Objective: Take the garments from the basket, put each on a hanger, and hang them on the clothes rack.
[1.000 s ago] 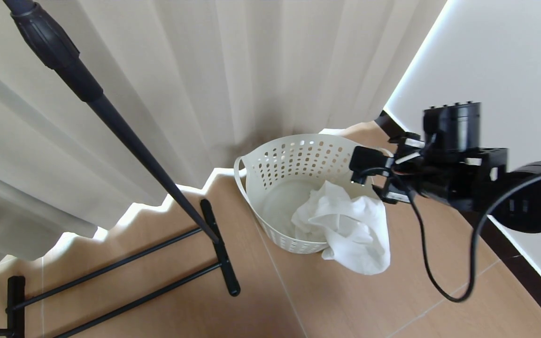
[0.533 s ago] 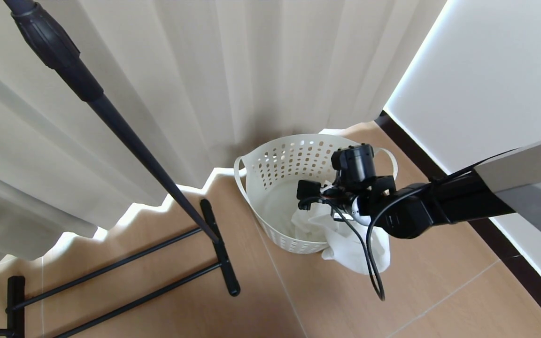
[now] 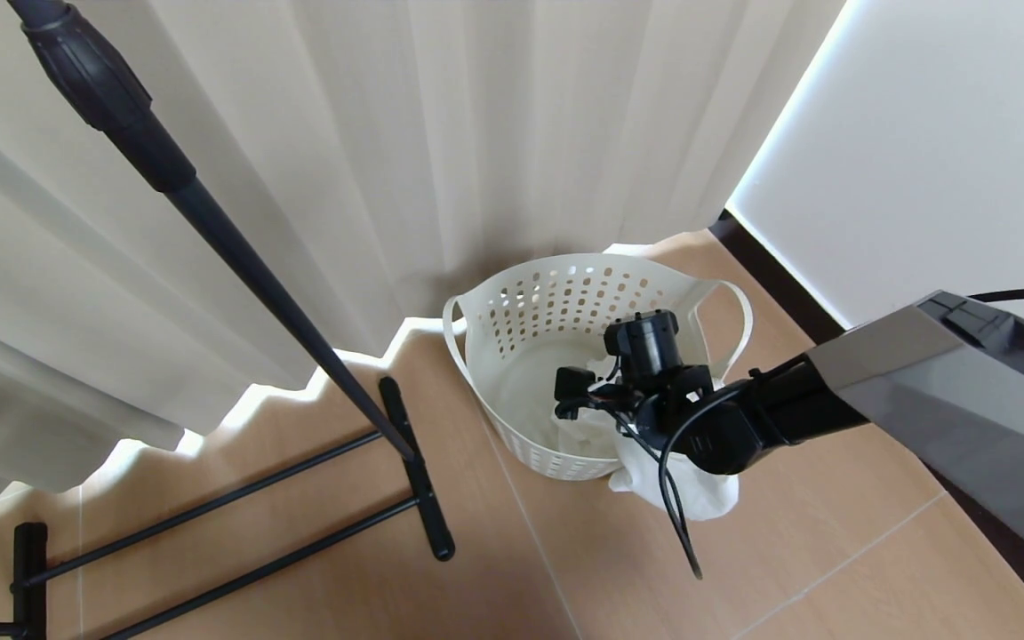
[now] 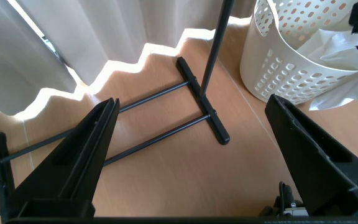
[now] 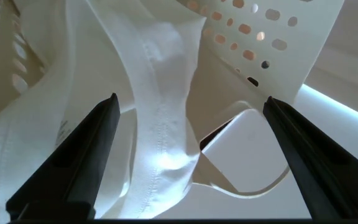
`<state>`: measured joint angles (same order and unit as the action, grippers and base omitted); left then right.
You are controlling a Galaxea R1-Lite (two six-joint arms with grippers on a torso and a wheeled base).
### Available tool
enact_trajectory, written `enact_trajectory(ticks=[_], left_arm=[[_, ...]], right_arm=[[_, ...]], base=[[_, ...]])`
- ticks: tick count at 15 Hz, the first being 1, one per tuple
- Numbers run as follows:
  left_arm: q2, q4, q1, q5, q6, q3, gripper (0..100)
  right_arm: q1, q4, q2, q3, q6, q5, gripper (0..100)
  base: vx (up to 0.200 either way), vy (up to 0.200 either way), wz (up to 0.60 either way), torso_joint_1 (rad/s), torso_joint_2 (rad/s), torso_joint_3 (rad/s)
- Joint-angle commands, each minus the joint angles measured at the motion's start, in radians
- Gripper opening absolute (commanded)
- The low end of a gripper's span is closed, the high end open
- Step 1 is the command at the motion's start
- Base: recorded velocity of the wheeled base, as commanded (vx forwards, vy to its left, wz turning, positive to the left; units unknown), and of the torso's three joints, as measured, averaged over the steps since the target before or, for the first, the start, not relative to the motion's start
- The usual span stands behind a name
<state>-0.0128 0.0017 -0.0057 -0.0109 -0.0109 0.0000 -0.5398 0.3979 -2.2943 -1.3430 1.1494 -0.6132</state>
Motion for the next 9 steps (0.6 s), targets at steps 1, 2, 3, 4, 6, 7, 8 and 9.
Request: enact_trajectory(ticks=[1,2,3,4,6,7,8,9], left_arm=[[0.000,0.000,0.000,0.000,0.000,0.000,100],[0.000,0.000,0.000,0.000,0.000,0.000,100],[0.000,0.000,0.000,0.000,0.000,0.000,100],[0.000,0.000,0.000,0.000,0.000,0.000,100],[0.000,0.000,0.000,0.000,0.000,0.000,100],[0.000,0.000,0.000,0.000,0.000,0.000,100],[0.000,0.000,0.000,0.000,0.000,0.000,100],[0.000,0.000,0.000,0.000,0.000,0.000,100]], right_arm=[[0.006,0.006,-0.036,-0.007,0.012,-0.010,100],[0.006,0.006,-0.042,-0.013,0.023,-0.031,100],[0.006,0.006,-0.053,-0.018,0.023,-0.039,100],[0.007,0.006,-0.063,-0.028,0.023,-0.040,100],[0.031,0.009,-0.106,-0.077,0.024,-0.066,100],[0.035,0.009,-0.116,-0.094,0.026,-0.069,100],[0.041,0.009,-0.123,-0.104,0.029,-0.071,100],[0.044,0.010,-0.128,-0.111,0.046,-0.077,100]], base=[[0.000,0.000,0.00,0.000,0.00,0.000],[0.000,0.000,0.00,0.000,0.00,0.000],[0.000,0.000,0.00,0.000,0.00,0.000],[0.000,0.000,0.00,0.000,0.00,0.000],[0.000,0.000,0.00,0.000,0.00,0.000],[0.000,0.000,0.00,0.000,0.00,0.000],[0.000,0.000,0.00,0.000,0.00,0.000],[0.000,0.000,0.00,0.000,0.00,0.000]])
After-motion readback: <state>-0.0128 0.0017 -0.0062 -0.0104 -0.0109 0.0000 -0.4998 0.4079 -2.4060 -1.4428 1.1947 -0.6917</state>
